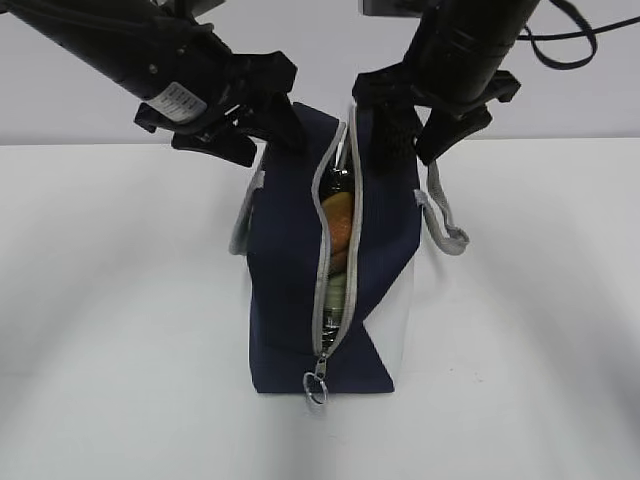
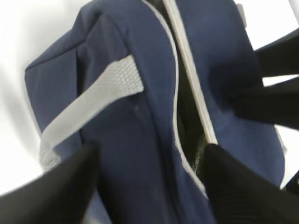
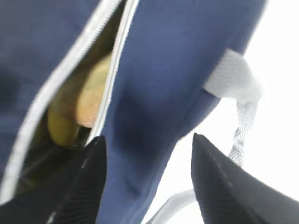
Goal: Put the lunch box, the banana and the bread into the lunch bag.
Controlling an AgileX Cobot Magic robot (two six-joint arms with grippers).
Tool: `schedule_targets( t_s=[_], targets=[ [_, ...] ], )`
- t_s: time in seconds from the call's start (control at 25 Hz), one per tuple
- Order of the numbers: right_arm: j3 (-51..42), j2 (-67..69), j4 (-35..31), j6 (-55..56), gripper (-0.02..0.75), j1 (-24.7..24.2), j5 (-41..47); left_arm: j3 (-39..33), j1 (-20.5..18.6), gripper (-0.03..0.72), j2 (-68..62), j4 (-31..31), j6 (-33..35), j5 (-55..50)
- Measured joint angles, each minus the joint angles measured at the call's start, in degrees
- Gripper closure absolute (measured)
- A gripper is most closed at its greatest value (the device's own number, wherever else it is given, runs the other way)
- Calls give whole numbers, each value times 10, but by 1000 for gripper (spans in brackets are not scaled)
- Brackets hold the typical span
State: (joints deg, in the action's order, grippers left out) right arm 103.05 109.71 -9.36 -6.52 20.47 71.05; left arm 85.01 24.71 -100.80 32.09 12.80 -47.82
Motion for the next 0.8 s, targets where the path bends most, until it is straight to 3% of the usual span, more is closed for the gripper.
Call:
schedule_targets(
  t_s=[0.12,0.36,0.56,0.8],
  targets=[
    [0,-33,3,24,308,0,0,0,-4,143,8,-2,0,-21],
    [-36,-123,3,33,308,0,-20,0,-5,123,68,-41,0,-21],
    [-161,-227,3,33,308,0,-88,-19,-5,129,128,-64,0,-21],
    [-353,-361,3,30,307,0,-207,-131,-5,143,194,-67,0,7]
  ],
)
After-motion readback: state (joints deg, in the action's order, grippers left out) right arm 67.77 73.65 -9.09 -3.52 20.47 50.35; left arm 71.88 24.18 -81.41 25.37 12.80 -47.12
